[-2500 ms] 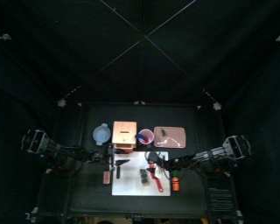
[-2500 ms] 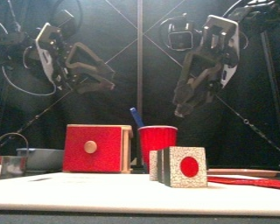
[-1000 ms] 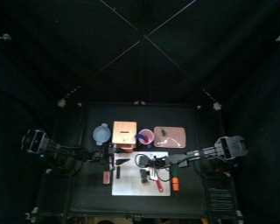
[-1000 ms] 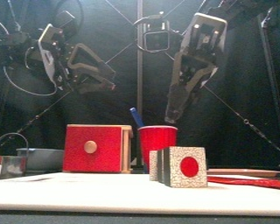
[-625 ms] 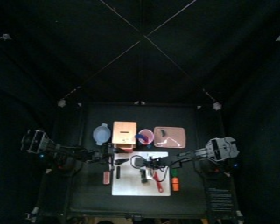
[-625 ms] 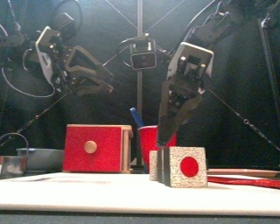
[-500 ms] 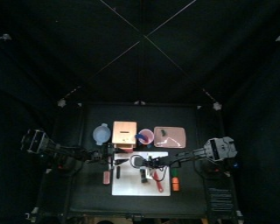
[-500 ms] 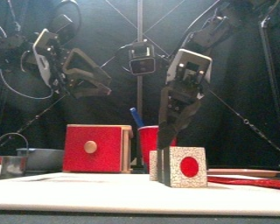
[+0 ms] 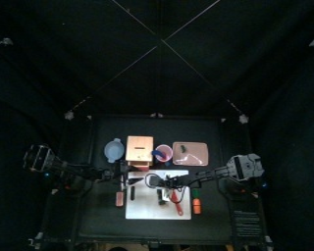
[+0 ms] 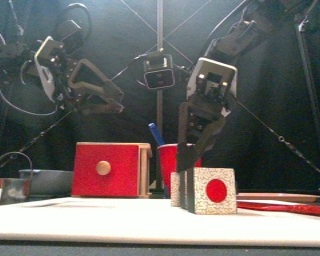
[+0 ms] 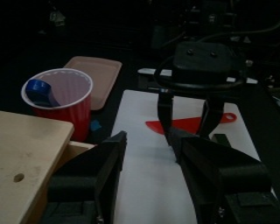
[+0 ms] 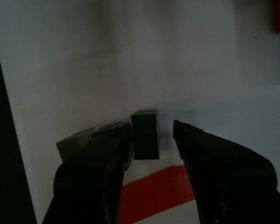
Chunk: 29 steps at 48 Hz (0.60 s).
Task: Place sushi on board then cut the sushi with the knife then place the pieces on the plate
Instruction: Place the 4 sushi pieces on the plate
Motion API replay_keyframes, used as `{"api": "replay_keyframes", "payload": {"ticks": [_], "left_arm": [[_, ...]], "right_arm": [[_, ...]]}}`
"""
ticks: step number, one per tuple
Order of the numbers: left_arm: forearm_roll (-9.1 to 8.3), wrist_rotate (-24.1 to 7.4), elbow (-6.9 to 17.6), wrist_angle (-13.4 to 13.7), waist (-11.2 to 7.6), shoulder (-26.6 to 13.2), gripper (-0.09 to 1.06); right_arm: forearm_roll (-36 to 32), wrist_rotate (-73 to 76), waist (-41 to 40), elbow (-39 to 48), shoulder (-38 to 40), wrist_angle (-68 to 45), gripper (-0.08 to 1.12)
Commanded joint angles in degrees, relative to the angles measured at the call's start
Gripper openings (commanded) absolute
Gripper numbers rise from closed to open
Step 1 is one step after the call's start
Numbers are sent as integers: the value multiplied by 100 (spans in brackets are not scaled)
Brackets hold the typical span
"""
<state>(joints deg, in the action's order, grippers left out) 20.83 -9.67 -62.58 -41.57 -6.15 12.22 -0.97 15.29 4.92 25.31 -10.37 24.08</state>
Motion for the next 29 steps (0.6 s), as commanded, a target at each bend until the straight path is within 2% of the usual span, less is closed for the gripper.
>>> {"api": "replay_keyframes", "payload": {"ticks": [1,10,22,29], "left_arm": [[0,9,44,-26,-9,70,82],[79,0,9,-18,-9,70,82],[158,0,-18,-26,-18,70,82],[158,0,-35,-26,-9,70,82]], "right_arm": [[18,0,-26,-149,44,-44,80],[44,0,-35,-167,-35,9,76],[167,70,-105,-123,0,44,58],[237,97,-264,-62,272,185,56]]}}
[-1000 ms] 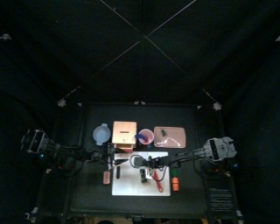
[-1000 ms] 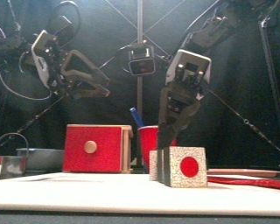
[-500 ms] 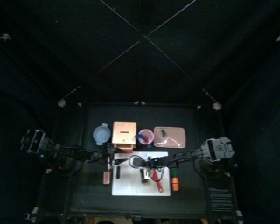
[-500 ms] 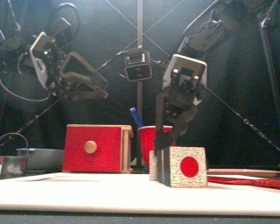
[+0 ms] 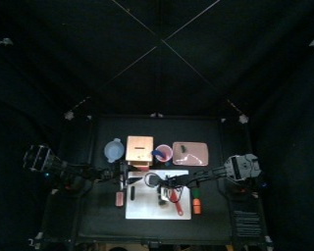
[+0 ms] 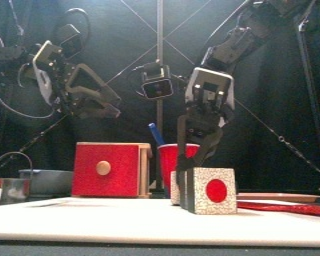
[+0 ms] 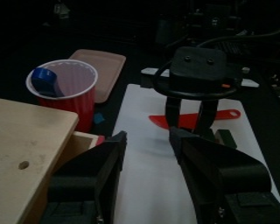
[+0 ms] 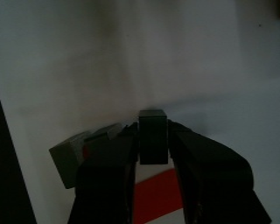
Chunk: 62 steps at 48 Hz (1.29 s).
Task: Place sushi on board then cut the sushi with the knife then place the pieces on the plate
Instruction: Place the 4 sushi pieces on the plate
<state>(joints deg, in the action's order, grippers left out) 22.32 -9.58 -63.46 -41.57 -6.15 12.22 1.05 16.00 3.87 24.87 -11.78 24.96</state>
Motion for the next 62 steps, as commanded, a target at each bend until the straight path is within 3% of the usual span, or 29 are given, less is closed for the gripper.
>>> {"api": "replay_keyframes", "payload": {"ticks": [1,18,31,46,55,62], "left_arm": [[0,-9,62,-18,-9,70,82],[79,0,-53,-26,-18,79,82],[97,-9,-62,-26,-18,79,82],[97,-9,-62,-26,-18,79,82],[97,-9,-62,-26,-18,79,82],[97,0,-70,-26,-18,79,82]], "right_arm": [[35,26,-202,0,466,149,56],[193,149,-1046,1011,1898,589,56],[18,1283,-1951,2127,2856,536,56],[-1441,3278,-3129,2716,3305,325,56],[-2355,4148,-3437,2593,2971,132,56],[-2698,4623,-3507,2505,2584,105,56]]}}
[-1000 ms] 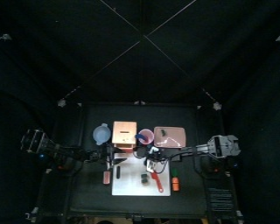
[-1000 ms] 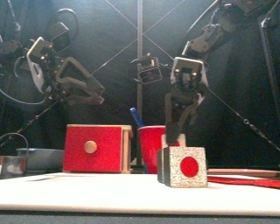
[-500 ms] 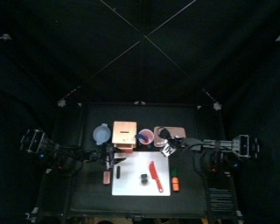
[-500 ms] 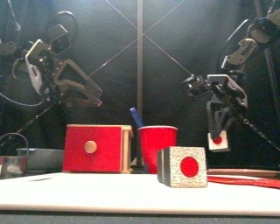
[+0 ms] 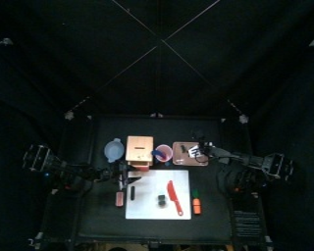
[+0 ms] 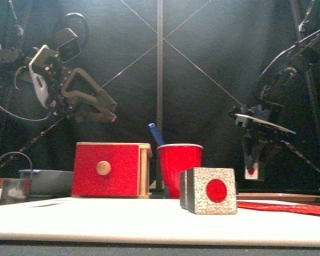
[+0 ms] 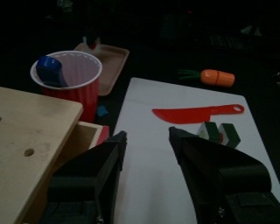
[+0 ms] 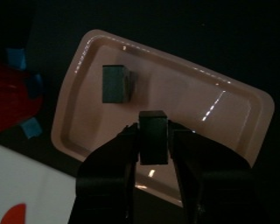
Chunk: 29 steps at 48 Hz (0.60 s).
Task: Place sushi on board then cut the sushi with the knife then place the pieces on the plate
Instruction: Place the 4 sushi pieces on the plate
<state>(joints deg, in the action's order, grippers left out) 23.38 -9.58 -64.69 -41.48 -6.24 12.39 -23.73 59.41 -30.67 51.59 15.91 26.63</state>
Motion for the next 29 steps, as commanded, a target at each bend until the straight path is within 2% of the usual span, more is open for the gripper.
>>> {"api": "replay_keyframes", "payload": {"ticks": [1,20,29], "left_arm": [[0,0,53,-35,-9,62,82],[0,0,0,-35,-53,62,82],[0,0,-70,-35,-70,70,82]], "right_arm": [[-237,325,-53,-176,-229,-62,56],[-316,677,44,-281,-510,-70,57],[-272,677,97,-281,-563,-97,68]]}}
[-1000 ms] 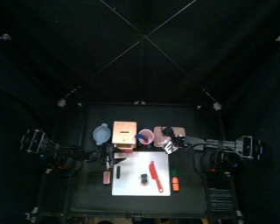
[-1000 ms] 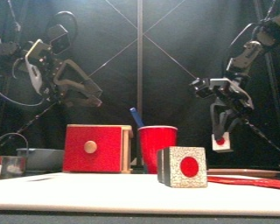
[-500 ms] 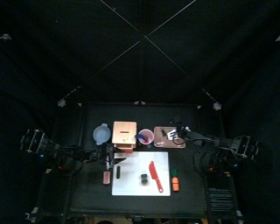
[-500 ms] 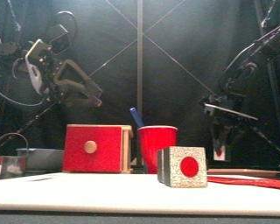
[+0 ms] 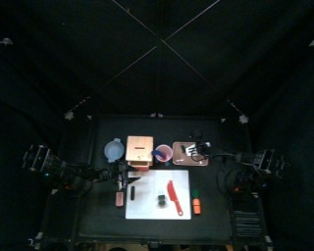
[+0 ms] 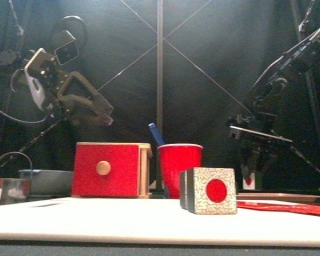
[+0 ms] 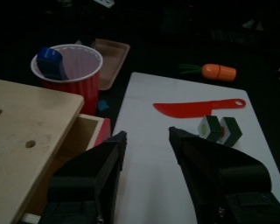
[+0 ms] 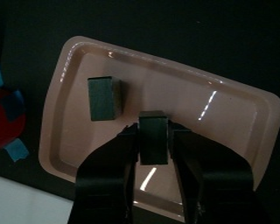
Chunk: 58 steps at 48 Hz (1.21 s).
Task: Place sushi on board then cut the sushi with the knife then place the pieces on the plate
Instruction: Place the 4 sushi pieces on the plate
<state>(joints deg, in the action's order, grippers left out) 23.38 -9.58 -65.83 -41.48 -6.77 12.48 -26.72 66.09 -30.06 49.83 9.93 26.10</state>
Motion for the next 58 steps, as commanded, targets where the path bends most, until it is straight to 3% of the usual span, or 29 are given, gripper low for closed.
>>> {"api": "replay_keyframes", "payload": {"ticks": [1,10,30,37,47,58], "left_arm": [[0,0,53,-35,-26,62,82],[0,0,26,-35,-18,53,82],[-9,18,35,-35,-18,53,82],[0,18,53,-35,-18,53,82],[-9,9,88,-26,-9,62,82],[-9,-18,290,-35,9,62,82]], "right_arm": [[35,9,44,-105,35,-35,69],[141,9,88,-149,-35,-18,78],[97,-44,334,-308,334,492,78],[-79,-272,976,-316,712,448,78],[-703,-1107,2865,-589,606,-501,78],[-35,-1670,3744,-1433,-97,-158,78]]}}
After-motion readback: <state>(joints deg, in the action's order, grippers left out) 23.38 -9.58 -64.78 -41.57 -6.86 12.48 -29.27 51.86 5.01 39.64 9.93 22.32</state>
